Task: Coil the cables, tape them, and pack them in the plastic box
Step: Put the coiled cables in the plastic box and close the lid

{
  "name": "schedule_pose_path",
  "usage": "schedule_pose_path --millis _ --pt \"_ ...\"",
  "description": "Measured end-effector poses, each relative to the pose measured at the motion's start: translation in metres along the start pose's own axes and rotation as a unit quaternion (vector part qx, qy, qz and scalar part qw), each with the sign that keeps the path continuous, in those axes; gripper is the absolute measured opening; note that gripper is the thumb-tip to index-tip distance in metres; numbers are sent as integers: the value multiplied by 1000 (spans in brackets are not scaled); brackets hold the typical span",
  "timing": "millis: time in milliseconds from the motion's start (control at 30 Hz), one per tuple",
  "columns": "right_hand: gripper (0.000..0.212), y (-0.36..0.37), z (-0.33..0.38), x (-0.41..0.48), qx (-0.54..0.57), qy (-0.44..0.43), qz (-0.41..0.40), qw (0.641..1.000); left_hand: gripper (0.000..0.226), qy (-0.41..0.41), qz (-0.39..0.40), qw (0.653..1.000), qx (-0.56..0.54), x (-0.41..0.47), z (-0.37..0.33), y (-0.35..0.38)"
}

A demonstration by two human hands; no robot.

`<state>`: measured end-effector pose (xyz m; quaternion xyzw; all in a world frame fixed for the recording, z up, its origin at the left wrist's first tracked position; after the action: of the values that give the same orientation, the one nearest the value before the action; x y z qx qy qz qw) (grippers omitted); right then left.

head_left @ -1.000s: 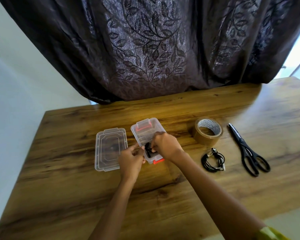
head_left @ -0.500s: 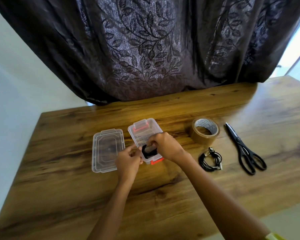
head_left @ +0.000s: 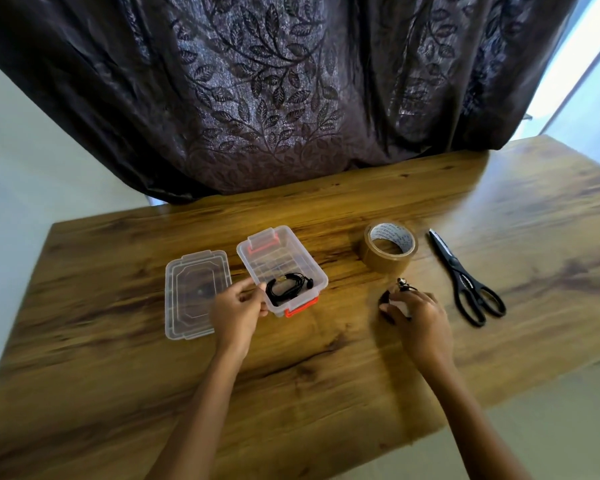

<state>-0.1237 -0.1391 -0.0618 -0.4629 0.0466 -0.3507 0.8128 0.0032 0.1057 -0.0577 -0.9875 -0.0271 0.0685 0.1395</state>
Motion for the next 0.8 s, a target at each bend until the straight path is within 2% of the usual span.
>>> schedule_pose_path --millis 133,400,567,667,733,800 --pt "26 2 -17 -12 -38 0 14 999 34 -5 12 1000 2 2 0 -1" --pt "15 7 -18 -15 -49 -52 26 997 35 -8 30 999 14 5 2 -6" --pt "8 7 -16 -13 -113 -118 47 985 36 -8 34 999 10 5 4 -11" --pt "5 6 -13 -12 -68 -85 32 994 35 -7 33 999 9 7 5 -11" --pt "13 5 -5 -12 -9 -34 5 999 35 -7 35 999 6 6 4 -10" --pt "15 4 10 -9 33 -23 -25 999 34 -5 33 999 2 5 3 -9"
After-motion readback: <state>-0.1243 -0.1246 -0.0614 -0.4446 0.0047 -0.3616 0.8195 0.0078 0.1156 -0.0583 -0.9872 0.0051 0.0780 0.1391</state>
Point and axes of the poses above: each hand's wrist, its own x-axis towards the middle knuckle, its own y-axis out of the palm, z = x × y, the point moved 3 cm from there along x, towards the middle knuckle, and after that the axes turned 3 degrees about -z, right-handed, at the moved point
